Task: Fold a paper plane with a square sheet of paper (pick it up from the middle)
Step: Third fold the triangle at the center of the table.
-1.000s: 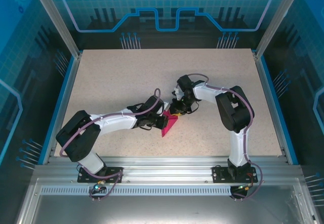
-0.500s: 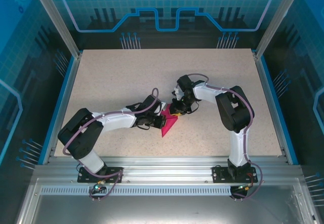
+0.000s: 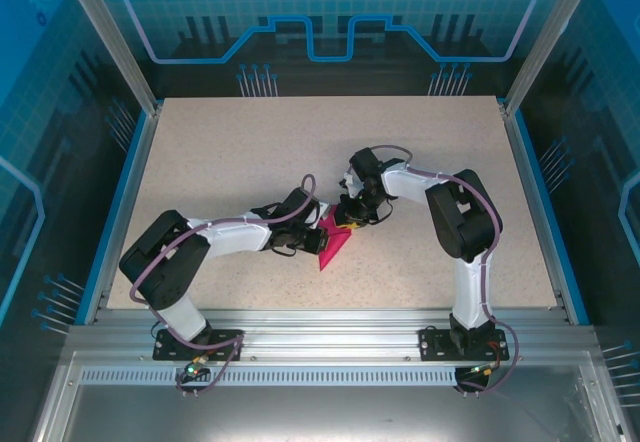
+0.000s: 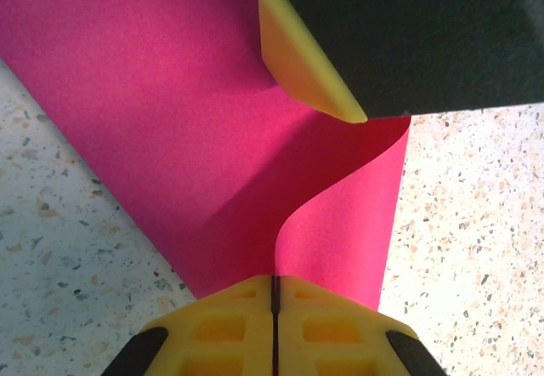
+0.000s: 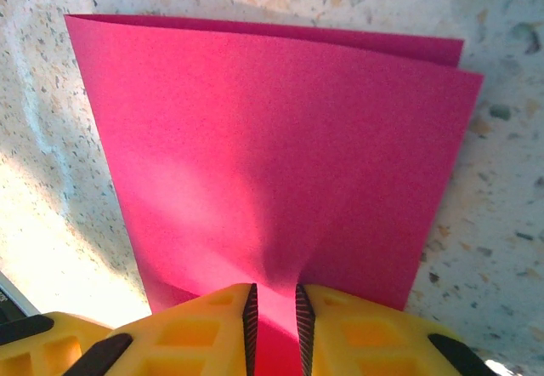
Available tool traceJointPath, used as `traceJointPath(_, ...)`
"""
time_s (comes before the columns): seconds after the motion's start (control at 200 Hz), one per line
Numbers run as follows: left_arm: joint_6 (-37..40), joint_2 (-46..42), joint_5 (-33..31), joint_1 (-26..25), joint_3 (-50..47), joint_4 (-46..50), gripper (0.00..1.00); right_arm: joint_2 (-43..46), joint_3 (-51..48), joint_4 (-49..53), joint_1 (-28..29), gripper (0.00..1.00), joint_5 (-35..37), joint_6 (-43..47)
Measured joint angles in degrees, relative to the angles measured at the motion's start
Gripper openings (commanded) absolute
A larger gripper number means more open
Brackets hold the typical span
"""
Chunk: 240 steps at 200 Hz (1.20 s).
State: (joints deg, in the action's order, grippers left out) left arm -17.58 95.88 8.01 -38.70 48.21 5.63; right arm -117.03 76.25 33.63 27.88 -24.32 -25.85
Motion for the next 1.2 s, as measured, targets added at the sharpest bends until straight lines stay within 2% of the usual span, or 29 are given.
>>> traceJointPath(1.2,-0.09,1.75,-0.7,0.63,-0.87,-1.79,0.09,-0.26,0.37,0.28,0.11,0.25,-0.11,-0.2)
